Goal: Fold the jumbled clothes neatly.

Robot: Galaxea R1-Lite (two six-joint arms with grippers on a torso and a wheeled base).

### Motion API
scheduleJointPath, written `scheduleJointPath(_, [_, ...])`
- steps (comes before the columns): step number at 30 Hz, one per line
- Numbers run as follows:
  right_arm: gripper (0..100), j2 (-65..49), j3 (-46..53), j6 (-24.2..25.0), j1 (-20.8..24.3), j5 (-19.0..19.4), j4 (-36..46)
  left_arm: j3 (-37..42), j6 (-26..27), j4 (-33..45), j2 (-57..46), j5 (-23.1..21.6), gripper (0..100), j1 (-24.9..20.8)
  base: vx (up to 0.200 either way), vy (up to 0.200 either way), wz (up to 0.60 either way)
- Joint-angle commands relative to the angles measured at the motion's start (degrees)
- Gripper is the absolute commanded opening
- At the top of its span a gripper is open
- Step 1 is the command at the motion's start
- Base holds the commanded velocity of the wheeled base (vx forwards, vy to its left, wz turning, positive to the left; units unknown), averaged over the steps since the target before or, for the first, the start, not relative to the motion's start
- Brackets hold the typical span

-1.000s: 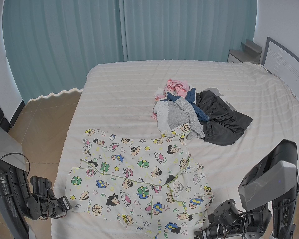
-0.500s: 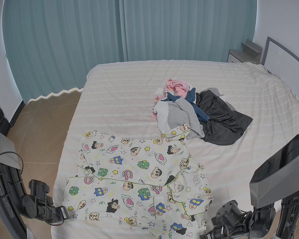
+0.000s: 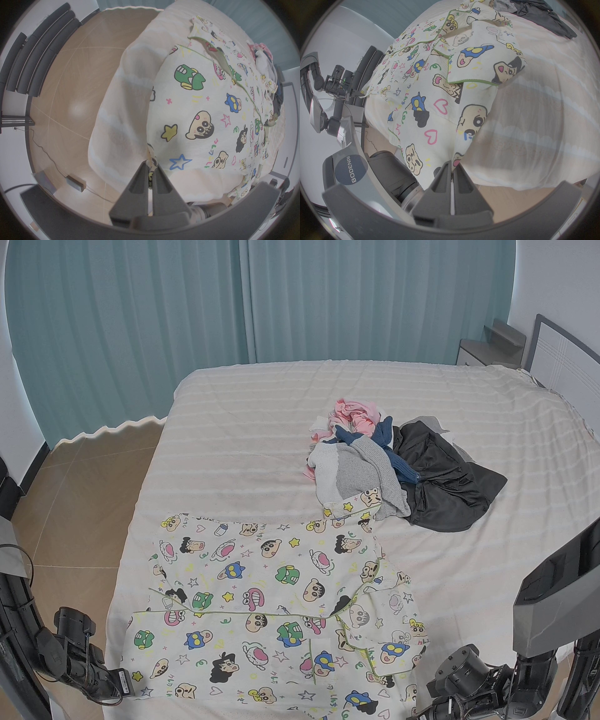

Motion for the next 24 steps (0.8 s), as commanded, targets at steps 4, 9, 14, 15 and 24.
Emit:
scheduleJointPath(4, [0, -2.51, 1.01, -1.2, 0.18, -0.42, 4.22, 0.84, 0.84, 3.93, -1.34, 0.71, 0, 0.14, 0.0, 0.0, 0.0])
scheduleJointPath(9, [0, -4.36, 1.01, -1.55, 0.8, -0.34, 7.38, 0.84, 0.93, 5.34, -1.52, 2.55, 0, 0.14, 0.0, 0.0, 0.0])
scheduleJointPath(14, [0, -4.45, 1.01, -1.55, 1.33, -0.42, 7.56, 0.84, 0.93, 6.22, -1.61, 3.17, 0, 0.14, 0.0, 0.0, 0.0])
scheduleJointPath(15, [0, -4.36, 1.01, -1.55, 1.68, -0.51, 7.65, 0.84, 0.84, 6.31, -1.61, 3.17, 0, 0.23, 0.0, 0.0, 0.0])
scheduleJointPath(24, [100, -6.38, 1.01, -0.94, 0.98, -0.25, 7.65, 0.84, 0.75, 6.13, -1.61, 2.82, 100, 0.23, 0.0, 0.0, 0.0])
